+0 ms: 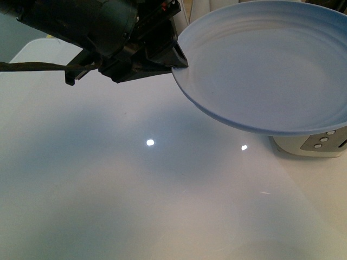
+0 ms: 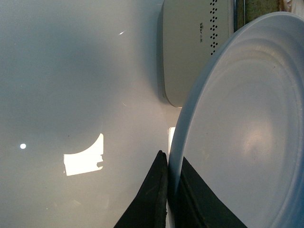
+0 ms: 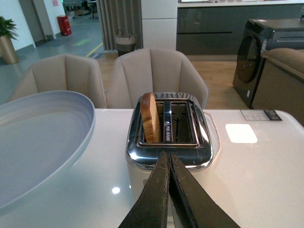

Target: Left arm holds plate, right arm toasts bread

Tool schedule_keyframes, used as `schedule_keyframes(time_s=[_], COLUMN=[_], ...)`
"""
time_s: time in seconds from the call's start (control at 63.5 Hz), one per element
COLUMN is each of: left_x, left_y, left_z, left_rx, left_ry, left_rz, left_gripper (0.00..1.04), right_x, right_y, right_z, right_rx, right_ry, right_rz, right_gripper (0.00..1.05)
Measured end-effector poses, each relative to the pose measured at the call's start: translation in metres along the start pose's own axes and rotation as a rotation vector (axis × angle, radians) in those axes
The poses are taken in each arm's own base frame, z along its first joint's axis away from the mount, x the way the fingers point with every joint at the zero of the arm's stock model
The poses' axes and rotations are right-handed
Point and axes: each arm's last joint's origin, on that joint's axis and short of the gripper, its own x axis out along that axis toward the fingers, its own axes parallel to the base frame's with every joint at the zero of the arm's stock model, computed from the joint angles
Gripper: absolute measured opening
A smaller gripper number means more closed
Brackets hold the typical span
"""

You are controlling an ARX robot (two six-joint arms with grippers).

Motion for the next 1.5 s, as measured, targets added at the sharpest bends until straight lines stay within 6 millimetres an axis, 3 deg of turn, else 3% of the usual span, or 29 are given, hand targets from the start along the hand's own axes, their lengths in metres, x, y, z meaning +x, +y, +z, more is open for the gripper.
schedule_keyframes(time_s=[0.426,1.024,1.34,1.497], left_x=[0.001,0.0,-0.003,-0.013], left_y=[-0.001,0.0,0.007,0.025], left_z=[-0.001,-0.001,0.004,0.008], left_rx=[0.003,0.016,0.023,0.029], left_ry=[0.002,0.005,-0.004,-0.003], left_rz=[-0.001,0.001,0.014,0.039], left_gripper=[0.03,0.03,0.03,0.03], right_x=[-0.013,-0.013,-0.013,-0.013], right_y=[0.0,0.0,0.0,0.0], right_z=[-0.003,-0.003,-0.003,-0.003], right_rx=[-0.001,0.0,0.0,0.0], right_ry=[0.006,0.005,0.005,0.005], right_rz=[0.002,0.002,0.002,0.002], right_gripper=[0.03,0.97,0.96,0.96])
